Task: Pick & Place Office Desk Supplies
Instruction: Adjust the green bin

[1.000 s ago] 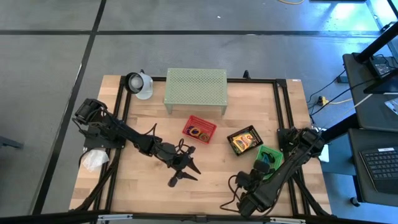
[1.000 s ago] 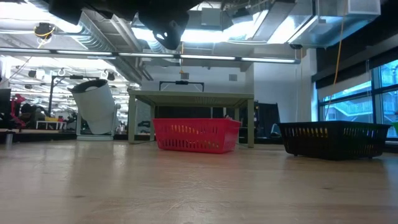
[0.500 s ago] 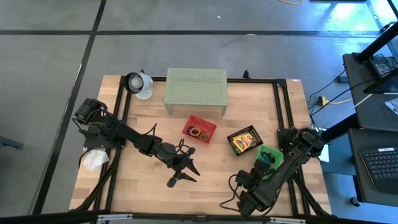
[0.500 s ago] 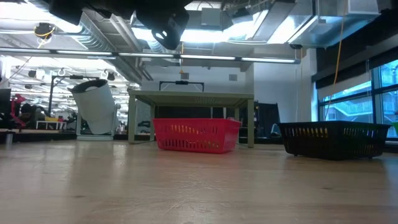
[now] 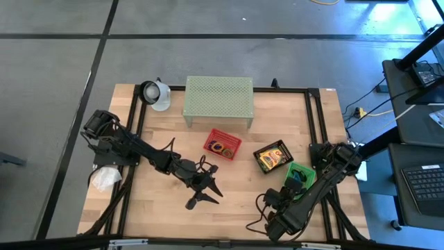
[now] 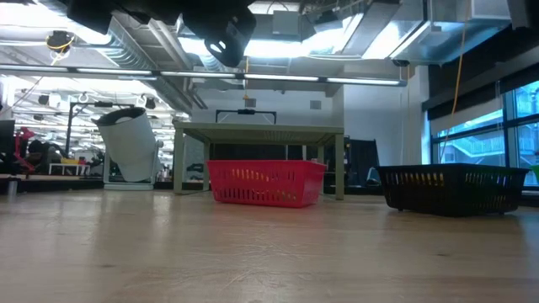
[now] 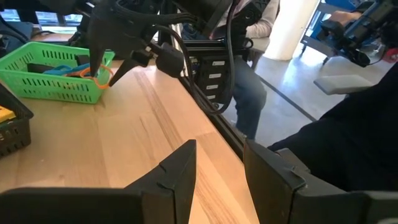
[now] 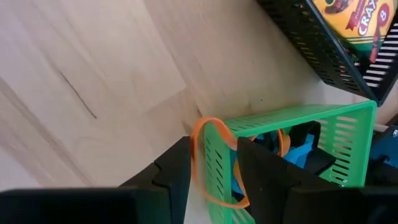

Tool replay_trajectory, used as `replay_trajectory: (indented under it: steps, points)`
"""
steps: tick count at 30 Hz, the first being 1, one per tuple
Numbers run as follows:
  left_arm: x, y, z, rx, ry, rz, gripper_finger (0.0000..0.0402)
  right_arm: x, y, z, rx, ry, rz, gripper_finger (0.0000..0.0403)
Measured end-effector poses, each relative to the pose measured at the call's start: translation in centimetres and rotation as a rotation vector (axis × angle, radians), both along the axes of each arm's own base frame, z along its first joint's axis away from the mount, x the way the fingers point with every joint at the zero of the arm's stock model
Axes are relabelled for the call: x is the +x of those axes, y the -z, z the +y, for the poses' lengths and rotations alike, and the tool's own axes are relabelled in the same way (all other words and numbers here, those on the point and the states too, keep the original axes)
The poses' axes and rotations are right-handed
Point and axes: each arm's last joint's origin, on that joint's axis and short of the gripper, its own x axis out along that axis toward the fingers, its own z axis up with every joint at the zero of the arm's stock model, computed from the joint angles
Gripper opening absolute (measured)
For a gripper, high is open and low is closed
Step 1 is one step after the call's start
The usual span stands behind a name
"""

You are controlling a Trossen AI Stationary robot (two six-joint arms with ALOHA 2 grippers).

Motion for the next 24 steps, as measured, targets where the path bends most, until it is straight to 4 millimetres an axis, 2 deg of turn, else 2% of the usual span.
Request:
replay_trajectory:
  steps: [9,12,17,24]
  points:
    - [0.01,0.00,0.01,-0.002,-0.001,0.001,0.0127,-0.45,0.98,-0.41,-0.009,0.024,0.030,0.0127]
    - [0.00,0.00,0.01,-0.002,-0.001,0.001,0.0127,-0.41,0.97,-0.43,-0.011,0.032,0.022,0.0103]
    - [0.01,0.00,0.01,-0.002,-0.001,0.001,0.0127,-0.39,0.98,-0.41,-0.007,0.017,0.027,0.0019]
    - [0.01,0.01,0.01,-0.002,-0.001,0.001,0.0127,-0.37,0.98,-0.42,-0.005,0.022,0.028,0.0009]
